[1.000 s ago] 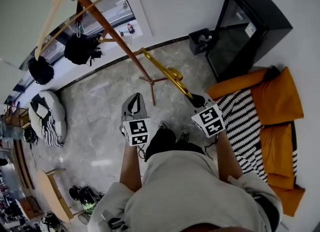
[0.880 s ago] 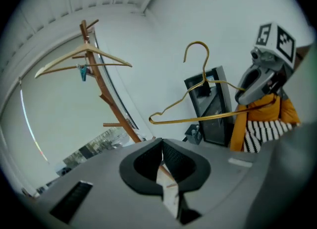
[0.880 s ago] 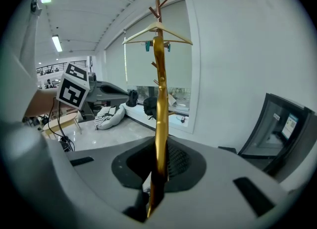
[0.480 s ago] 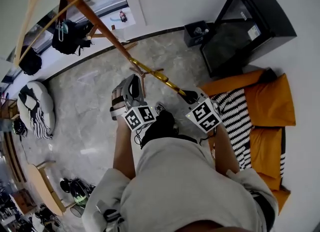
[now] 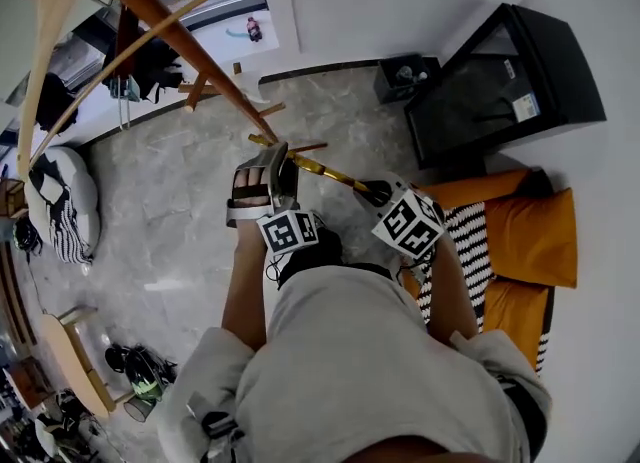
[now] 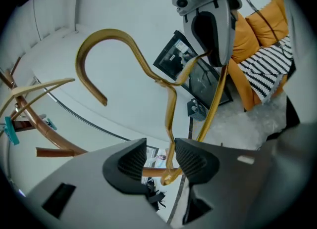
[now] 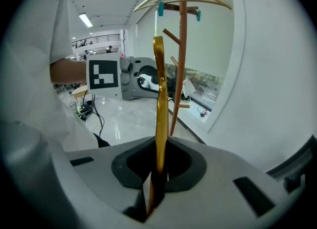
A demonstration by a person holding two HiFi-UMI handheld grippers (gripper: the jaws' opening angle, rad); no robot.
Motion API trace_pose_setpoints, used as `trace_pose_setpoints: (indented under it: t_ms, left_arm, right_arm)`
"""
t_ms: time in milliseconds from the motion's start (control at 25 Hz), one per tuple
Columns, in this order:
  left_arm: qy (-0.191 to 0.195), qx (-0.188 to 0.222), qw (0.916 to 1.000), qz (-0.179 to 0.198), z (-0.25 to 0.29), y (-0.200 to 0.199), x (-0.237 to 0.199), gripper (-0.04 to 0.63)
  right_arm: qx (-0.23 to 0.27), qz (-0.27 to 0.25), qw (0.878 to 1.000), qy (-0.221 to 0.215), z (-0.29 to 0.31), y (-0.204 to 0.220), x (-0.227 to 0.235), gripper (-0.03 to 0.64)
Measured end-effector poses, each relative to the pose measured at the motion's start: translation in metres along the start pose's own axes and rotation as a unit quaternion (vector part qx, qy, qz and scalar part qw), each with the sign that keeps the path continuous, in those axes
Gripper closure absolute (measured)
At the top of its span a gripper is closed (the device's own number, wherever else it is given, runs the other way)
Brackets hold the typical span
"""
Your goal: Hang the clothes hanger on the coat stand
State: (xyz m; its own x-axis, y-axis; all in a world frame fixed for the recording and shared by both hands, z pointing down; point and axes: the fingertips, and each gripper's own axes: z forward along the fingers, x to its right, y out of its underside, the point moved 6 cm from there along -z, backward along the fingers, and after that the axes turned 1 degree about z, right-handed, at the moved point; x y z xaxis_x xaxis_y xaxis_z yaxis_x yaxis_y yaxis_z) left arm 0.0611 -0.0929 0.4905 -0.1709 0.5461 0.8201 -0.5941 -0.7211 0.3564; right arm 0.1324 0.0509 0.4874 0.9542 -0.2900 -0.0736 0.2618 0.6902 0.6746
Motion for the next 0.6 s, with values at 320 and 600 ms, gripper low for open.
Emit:
trace_pose_setpoints:
  t_ms: [320,600]
  left_arm:
    - [0.033,-0.008,0.9994,-0.007,0.022,0.025,0.002,0.472]
    - [0.075,-0.068,0.9909,-0.088,0.037,0.031,-0.007,0.567]
  right_arm:
    - [-0.011,-0.077,0.994,-0.079,0.024,-0.013,0.04,0.595]
    - [-0.03,-0.119,0.986,-0.109,0.048,-0.028,0.081,0.595]
